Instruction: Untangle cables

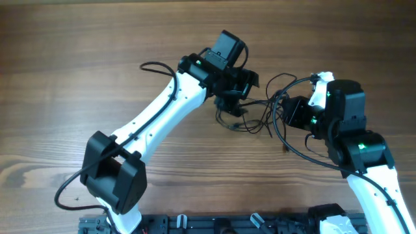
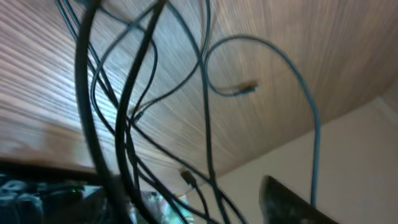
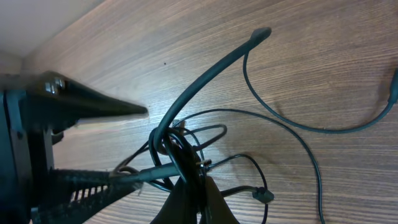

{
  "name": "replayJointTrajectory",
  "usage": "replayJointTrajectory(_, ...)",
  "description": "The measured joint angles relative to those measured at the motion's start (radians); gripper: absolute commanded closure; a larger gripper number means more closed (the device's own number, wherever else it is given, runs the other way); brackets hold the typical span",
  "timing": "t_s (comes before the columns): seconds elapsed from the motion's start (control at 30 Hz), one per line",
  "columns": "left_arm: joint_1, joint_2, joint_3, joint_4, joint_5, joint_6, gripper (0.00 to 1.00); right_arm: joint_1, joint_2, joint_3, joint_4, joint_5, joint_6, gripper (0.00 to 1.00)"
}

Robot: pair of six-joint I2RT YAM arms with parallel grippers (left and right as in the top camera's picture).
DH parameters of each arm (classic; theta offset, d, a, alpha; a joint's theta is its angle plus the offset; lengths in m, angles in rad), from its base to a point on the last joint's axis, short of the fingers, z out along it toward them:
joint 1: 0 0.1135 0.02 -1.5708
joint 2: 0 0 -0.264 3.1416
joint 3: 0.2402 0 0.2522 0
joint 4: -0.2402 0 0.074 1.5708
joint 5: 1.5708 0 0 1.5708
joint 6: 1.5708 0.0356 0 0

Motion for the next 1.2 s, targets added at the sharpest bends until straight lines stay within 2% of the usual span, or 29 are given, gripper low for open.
replayJointTrajectory(0.07,-0.018,0.000,0.000,-0.002,-0.001,-0.016,0.96,0.000,0.000,0.000,-0.001,0.000,0.000,0.96)
replayJointTrajectory(0.17,-0.021,0.000,0.000,-0.032,-0.016,0.038,0.96,0.000,0.000,0.000,-0.005,-0.009,0.000,0.95)
replayJointTrajectory(0.3,0.032,-0.025,-0.005,-0.207,-0.089,0.119,0.96,0.000,0.000,0.000,-0.010,-0.018,0.000,0.96)
replayJointTrajectory(0.4,0.127,-0.108,-0.007,-0.338,-0.180,0.187,0.96,-0.001,0.000,0.000,-0.010,-0.015,0.000,0.96)
replayJointTrajectory(0.43,0.179,-0.168,-0.006,-0.376,-0.221,0.212,0.89,-0.001,0.000,0.000,-0.011,-0.013,0.000,0.96)
replayJointTrajectory(0.47,0.214,-0.204,-0.006,-0.393,-0.238,0.225,0.71,-0.001,0.000,0.000,-0.010,-0.011,0.000,0.96)
replayJointTrajectory(0.5,0.241,-0.236,-0.006,-0.404,-0.246,0.245,0.71,-0.001,0.000,0.000,-0.010,-0.011,0.000,0.96)
replayJointTrajectory(0.53,0.275,-0.272,-0.006,-0.399,-0.252,0.267,0.64,-0.001,0.000,0.000,-0.010,-0.010,0.000,0.96)
replayJointTrajectory(0.57,0.299,-0.294,-0.006,-0.386,-0.254,0.288,0.47,-0.001,0.000,0.000,-0.010,-0.010,0.000,0.94)
replayJointTrajectory(0.6,0.307,-0.300,-0.006,-0.381,-0.253,0.304,0.00,-0.001,0.000,0.000,-0.010,-0.009,0.000,0.86)
replayJointTrajectory(0.67,0.304,-0.295,-0.006,-0.372,-0.252,0.345,0.00,-0.001,0.000,0.000,-0.013,-0.006,-0.004,0.40)
replayJointTrajectory(0.7,0.300,-0.286,-0.006,-0.364,-0.252,0.367,0.00,-0.001,0.000,0.000,-0.018,-0.006,0.000,0.22)
replayJointTrajectory(0.73,0.299,-0.283,-0.006,-0.353,-0.252,0.386,0.00,-0.001,0.000,0.000,-0.024,-0.006,0.000,0.11)
replayJointTrajectory(0.97,0.299,-0.280,-0.006,-0.277,-0.213,0.602,0.00,-0.001,0.000,0.000,-0.026,-0.006,-0.003,0.09)
replayJointTrajectory(1.03,0.298,-0.280,-0.006,-0.273,-0.210,0.652,0.00,-0.001,0.000,0.000,-0.029,-0.006,0.000,0.05)
replayJointTrajectory(1.1,0.297,-0.280,-0.006,-0.272,-0.210,0.676,0.00,-0.001,0.003,0.001,-0.093,0.010,0.054,0.05)
replayJointTrajectory(1.2,0.297,-0.280,-0.006,-0.272,-0.210,0.696,0.00,-0.001,0.056,-0.003,-0.278,0.072,0.232,0.00)
